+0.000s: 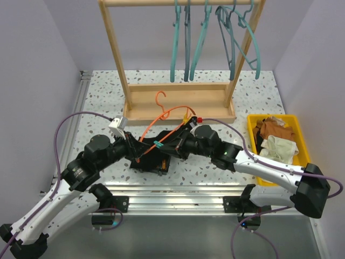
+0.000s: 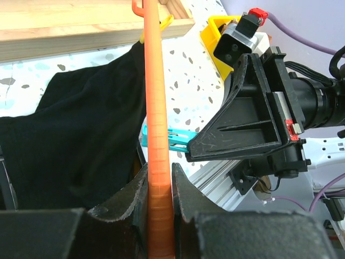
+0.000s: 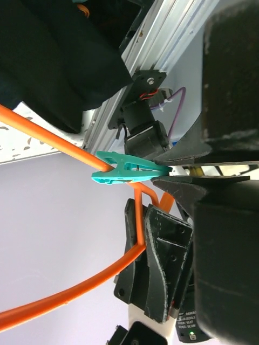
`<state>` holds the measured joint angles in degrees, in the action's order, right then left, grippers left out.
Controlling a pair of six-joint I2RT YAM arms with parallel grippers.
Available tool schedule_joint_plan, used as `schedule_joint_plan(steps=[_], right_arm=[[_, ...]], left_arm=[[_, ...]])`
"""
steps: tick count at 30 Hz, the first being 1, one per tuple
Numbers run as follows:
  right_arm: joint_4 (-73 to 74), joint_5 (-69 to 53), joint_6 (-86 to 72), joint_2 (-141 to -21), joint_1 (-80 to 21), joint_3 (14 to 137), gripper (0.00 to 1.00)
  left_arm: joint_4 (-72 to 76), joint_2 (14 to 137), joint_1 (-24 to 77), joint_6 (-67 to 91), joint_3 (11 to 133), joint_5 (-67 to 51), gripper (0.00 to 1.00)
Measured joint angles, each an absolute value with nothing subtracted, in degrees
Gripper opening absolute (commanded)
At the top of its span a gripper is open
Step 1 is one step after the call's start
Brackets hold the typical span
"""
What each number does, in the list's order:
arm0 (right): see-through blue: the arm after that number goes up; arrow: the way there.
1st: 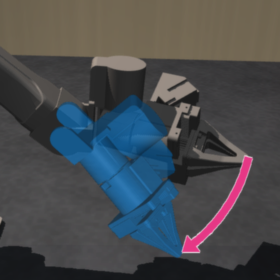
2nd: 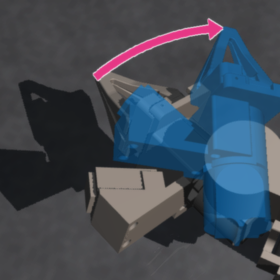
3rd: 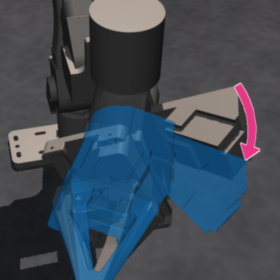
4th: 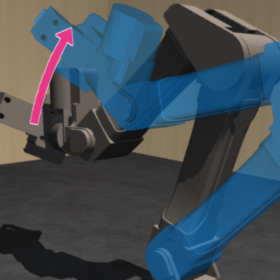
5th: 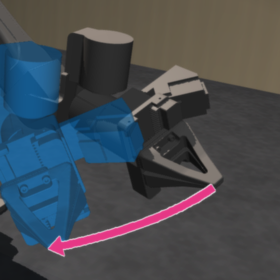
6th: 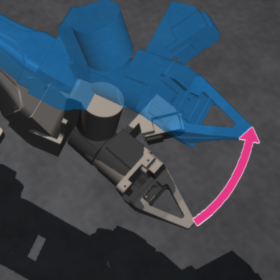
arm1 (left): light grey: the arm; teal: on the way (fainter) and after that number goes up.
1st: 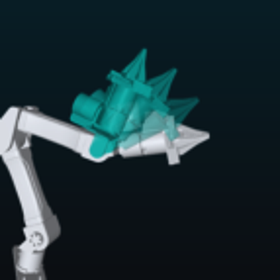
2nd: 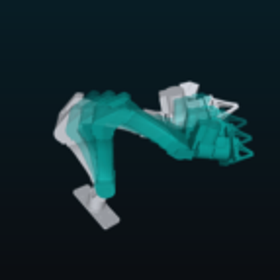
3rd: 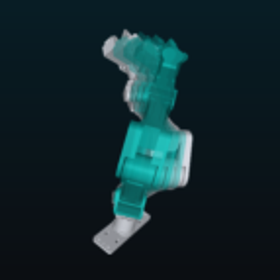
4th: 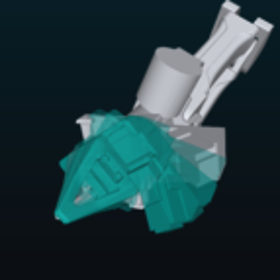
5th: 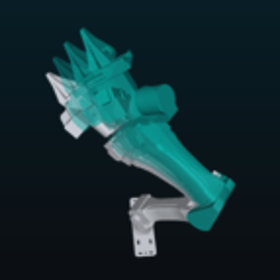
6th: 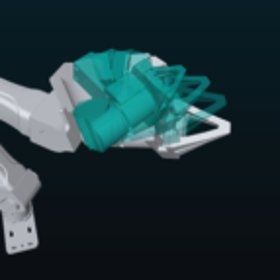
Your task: Remove the underwear clipped to the hanger
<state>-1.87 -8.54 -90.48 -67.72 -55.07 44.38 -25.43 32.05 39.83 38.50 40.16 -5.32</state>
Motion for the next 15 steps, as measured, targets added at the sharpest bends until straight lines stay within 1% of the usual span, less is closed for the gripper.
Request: schedule_joint_plan(steps=[7,11,13,15], right_arm=[[-5.58,-8.43,-90.87,-65.34,-55.09,41.28,0.0],[-6.46,-8.25,-89.91,-62.52,-55.07,40.77,0.0],[-5.63,-8.45,-88.55,-60.6,-55.07,40.91,0.0],[-1.17,-8.73,-85.78,-59.09,-55.09,42.15,0.0]], left_arm=[[-26.0,32.05,39.83,38.41,40.16,-3.77,0.0],[-29.12,32.05,39.83,38.17,41.19,-0.01,0.0],[-31.68,32.12,39.83,37.76,42.74,2.63,0.0],[-34.7,31.99,39.83,37.08,45.21,6.0,0.0]])
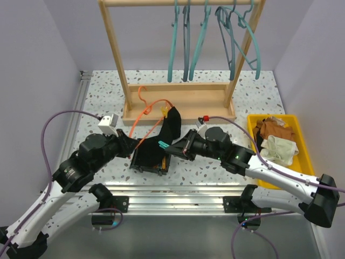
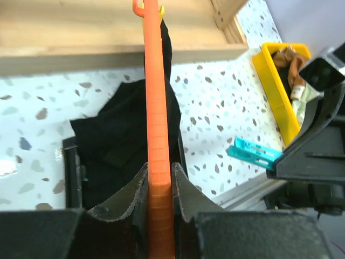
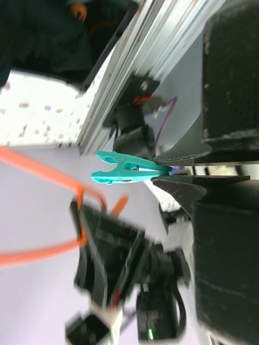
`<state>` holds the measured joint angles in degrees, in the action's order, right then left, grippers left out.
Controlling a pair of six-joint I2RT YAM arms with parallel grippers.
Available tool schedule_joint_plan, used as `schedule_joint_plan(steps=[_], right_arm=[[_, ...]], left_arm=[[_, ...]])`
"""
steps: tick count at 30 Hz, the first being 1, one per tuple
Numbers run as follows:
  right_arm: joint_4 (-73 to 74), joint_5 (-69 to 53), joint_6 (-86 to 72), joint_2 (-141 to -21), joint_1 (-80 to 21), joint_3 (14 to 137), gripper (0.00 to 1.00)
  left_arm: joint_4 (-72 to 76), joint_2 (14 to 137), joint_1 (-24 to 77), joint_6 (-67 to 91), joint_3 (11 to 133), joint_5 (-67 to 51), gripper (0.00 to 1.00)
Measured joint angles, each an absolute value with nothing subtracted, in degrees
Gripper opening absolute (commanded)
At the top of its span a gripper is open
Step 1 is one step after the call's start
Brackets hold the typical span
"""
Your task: Remove the underwear clipped to the hanger
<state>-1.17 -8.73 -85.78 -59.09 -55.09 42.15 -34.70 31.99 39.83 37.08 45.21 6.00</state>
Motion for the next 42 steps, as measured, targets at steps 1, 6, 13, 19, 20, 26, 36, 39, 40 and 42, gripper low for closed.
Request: schedule_joint_plan(steps=[1,6,13,19,20,26,36,39,40,42], right_arm=[[1.34,-8.84,-84.36,-58.92,-55.09,43.09,0.0],[12.97,-9.3,-76.84,-58.85,-55.09,45.17,0.0],[20.88,-10.26,-69.41,-62.5,-55.11,46.22,0.0],[23.92,-10.48,-64.36,-71.05,-55.31,51.4,0.0],[24.1,-10.46,-63.66,-72.53,-55.51,52.47,0.0],[25.61,-10.04,-60.84,-79.15,-56.07,57.08,0.28],[26.65,-9.87,-58.54,-81.84,-56.25,59.57,0.72],[26.35,-9.67,-58.83,-80.49,-56.23,59.13,0.73],[26.13,-9.47,-59.07,-79.46,-56.25,58.59,0.73],[26.3,-7.97,-59.79,-76.38,-56.25,57.06,0.73]], left_arm=[[-35.7,31.79,39.83,36.82,46.19,7.31,0.0],[-40.36,28.99,39.83,35.81,51.42,13.39,0.0],[-42.48,26.89,39.83,35.29,54.02,14.55,0.0],[-45.95,26.85,39.83,34.76,56.05,15.44,0.0],[-46.48,26.85,39.83,34.68,56.82,15.66,0.0],[-48.53,26.85,39.83,33.76,60.77,16.05,0.0],[-49.34,26.65,39.83,33.15,61.08,12.75,0.0],[-49.41,26.65,39.83,33.08,61.06,11.42,0.0],[-49.39,26.65,39.83,32.95,61.04,10.85,0.0],[-49.32,26.7,39.83,32.36,60.88,9.61,0.0]])
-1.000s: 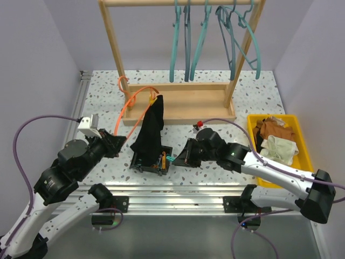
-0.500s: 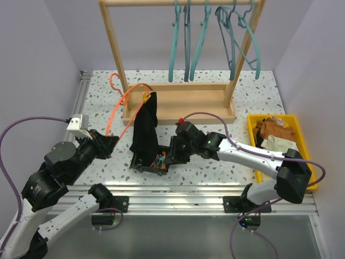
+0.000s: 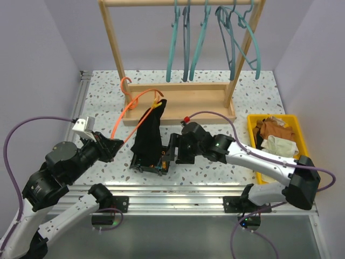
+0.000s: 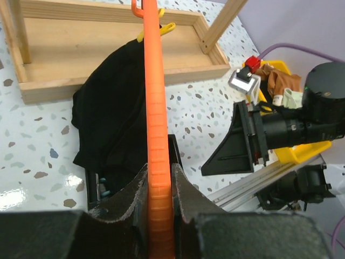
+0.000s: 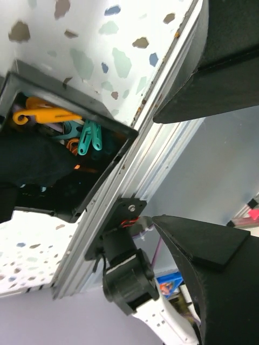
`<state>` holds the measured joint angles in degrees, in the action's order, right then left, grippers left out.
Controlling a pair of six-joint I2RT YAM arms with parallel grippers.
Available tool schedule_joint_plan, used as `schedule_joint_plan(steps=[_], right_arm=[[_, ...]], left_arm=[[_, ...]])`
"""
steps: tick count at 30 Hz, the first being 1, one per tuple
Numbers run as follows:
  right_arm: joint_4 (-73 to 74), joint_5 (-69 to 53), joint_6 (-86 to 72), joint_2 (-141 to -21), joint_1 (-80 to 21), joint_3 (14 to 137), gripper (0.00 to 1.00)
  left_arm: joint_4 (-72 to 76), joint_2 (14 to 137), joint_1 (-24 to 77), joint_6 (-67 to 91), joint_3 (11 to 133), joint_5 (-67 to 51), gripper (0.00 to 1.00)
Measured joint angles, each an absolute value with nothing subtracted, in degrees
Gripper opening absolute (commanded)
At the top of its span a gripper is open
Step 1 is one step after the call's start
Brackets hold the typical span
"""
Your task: Remove the underwear clipped to the hanger
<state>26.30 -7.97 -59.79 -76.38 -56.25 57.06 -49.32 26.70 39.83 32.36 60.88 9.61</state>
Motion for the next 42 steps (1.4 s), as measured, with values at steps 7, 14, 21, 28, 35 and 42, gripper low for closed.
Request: schedule_joint_plan(steps=[7,14,21,28,35,42], right_arm=[[29.43,0.21,-63.46,-60.71,-54.81,53.17,0.75],[31.38,8.03,-68.55,-50.74,-52.05,49.04,0.84],[24.51,7.81,-76.29,-48.62,-46.59,38.3,0.93],[8.73,6.31,-84.79,-48.66,-43.55,28.93,0.9],[-1.08,3.64,-88.84,-49.43,-41.71,28.03,0.9],[-3.81,1.56,-91.09,-54.74,-39.64,28.42,0.79]], left_arm=[[-47.2,29.61,39.83,30.63,57.54,-0.12,0.0],[-45.25,31.75,39.83,30.26,53.17,-9.74,0.0],[-43.62,31.53,39.83,30.28,52.58,-12.69,0.0],[-43.31,31.48,39.83,30.3,52.58,-13.58,0.0],[-43.31,31.31,39.83,30.28,52.58,-13.56,0.0],[-43.31,30.98,39.83,30.3,52.58,-13.56,0.0]])
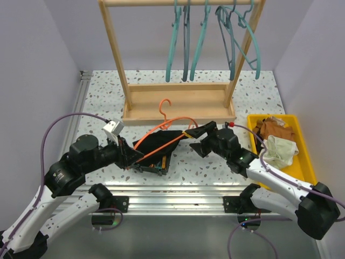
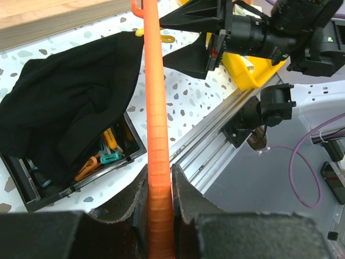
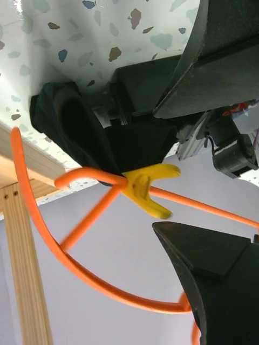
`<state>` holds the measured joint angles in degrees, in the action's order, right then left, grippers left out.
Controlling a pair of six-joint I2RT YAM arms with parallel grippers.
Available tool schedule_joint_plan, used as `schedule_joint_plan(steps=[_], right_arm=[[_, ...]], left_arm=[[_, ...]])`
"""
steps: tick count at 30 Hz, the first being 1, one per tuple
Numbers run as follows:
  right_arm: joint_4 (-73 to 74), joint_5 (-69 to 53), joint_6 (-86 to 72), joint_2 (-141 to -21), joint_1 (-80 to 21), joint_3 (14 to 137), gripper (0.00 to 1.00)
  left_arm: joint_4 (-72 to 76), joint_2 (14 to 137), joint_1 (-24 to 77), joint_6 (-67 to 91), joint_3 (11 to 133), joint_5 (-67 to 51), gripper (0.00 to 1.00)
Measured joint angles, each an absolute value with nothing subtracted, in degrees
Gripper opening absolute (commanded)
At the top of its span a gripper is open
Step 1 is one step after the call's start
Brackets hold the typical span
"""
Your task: Remove the underwear clipped to the hanger
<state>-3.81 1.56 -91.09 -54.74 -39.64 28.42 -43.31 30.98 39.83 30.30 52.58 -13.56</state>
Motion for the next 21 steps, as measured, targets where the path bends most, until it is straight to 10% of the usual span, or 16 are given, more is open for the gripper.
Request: schedule_joint_plan(steps=[9,21], right_arm=[[-5.82,-1.06,-93.01,-59.55,-38.17,30.76,0.0],[-6.44,-1.65,-93.41,-54.17,-37.47,30.94,0.0]], left_arm=[[-43.38,30.5,39.83,30.28,52.58,-13.26,0.0],[-44.21,30.17,39.83,30.33,52.47,-8.21,0.0]])
